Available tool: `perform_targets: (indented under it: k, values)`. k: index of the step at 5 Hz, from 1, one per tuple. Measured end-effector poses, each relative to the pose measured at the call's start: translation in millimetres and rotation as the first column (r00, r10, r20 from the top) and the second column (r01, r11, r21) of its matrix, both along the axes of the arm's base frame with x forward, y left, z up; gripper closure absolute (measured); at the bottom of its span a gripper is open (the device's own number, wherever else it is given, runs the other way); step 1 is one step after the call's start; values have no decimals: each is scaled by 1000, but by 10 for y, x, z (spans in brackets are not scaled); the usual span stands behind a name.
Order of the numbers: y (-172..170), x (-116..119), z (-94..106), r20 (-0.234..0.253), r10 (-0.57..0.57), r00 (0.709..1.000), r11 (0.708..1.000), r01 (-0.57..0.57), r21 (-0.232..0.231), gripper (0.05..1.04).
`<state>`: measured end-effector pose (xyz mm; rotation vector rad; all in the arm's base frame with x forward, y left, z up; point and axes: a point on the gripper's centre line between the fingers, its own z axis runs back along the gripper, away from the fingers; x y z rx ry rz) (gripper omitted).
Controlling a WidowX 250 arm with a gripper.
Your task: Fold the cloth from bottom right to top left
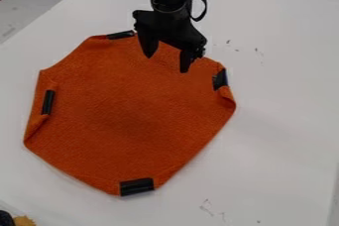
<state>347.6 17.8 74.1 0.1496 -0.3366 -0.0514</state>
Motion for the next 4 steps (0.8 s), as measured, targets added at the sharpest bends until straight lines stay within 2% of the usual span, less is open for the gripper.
perform_targets:
  k: [1,2,3,4]
  values:
    - [-6,-33,-101,-31,5,999,1000,-5,-3,83]
    - [32,-165,-133,-73,35,997,999,-34,14,83]
    - [89,-337,-31,-59,96,994,995,-94,22,83]
    - [25,-591,-9,-78,216,973,976,-214,28,83]
